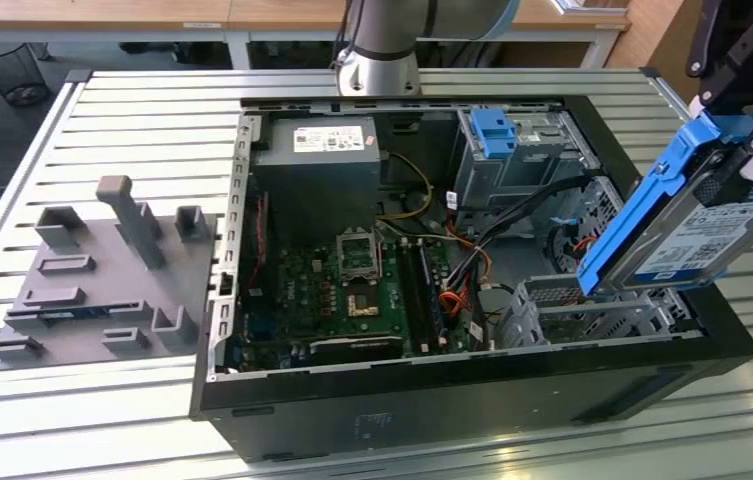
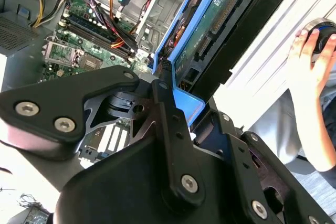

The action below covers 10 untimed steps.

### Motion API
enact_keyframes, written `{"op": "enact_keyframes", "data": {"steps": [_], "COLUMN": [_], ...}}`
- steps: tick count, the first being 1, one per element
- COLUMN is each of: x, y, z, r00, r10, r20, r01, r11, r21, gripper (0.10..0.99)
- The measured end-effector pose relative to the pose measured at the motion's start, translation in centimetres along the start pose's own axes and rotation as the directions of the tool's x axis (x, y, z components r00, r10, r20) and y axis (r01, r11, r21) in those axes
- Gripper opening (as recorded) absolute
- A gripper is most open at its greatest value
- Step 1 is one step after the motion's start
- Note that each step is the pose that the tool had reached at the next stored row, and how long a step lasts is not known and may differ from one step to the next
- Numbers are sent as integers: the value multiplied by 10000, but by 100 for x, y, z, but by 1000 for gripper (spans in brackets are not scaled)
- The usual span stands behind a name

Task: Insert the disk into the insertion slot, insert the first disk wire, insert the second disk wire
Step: 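Insert the disk into the insertion slot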

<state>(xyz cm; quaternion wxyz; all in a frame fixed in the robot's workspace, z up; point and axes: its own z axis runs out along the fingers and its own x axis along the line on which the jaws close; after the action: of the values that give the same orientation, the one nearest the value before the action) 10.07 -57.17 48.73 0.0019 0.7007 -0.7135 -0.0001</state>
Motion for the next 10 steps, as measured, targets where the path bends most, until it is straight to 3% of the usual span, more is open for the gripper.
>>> {"op": "enact_keyframes", "data": {"steps": [10], "x": [1], "y": [28], "z": [30], "r00": [10000], "r10": [1], "r20": [1], "r01": [-1], "r11": [10000], "r21": [2], "gripper": [369]}}
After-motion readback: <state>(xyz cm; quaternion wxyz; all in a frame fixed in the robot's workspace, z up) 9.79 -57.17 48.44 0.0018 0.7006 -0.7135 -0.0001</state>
